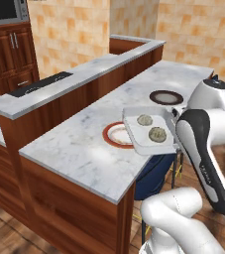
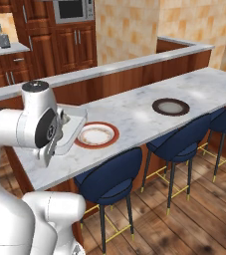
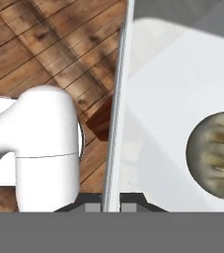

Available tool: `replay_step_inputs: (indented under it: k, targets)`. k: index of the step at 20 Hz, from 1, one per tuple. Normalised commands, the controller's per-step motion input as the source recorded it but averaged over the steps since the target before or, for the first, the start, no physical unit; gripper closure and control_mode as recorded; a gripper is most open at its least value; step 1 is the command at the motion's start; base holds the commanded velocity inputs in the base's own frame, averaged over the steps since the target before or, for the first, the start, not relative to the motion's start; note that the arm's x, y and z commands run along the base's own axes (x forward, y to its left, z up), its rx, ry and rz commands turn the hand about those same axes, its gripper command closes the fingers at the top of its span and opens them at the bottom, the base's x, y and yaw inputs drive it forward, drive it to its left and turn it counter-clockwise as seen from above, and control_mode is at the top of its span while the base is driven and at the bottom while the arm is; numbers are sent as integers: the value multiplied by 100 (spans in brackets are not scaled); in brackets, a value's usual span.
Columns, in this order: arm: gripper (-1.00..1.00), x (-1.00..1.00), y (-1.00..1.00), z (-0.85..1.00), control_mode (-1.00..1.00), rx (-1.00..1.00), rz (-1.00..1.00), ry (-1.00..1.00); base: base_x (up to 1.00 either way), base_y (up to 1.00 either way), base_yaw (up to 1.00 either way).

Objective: Place two dumplings into each of the tupperware containers and then place the containers in the fridge.

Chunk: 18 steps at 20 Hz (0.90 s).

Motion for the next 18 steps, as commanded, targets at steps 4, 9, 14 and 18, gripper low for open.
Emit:
replay_step_inputs:
  k: [4,9,14,18]
  targets:
    - [100,-19,0,17,-100,0,0,-4,0,0,0]
    - [100,-14,-6,25,-100,0,0,0,0,0,0]
    - [100,-11,-9,14,-100,0,0,0,0,0,0]
    - [100,-35,-20,2,-100,0,0,0,0,0,0]
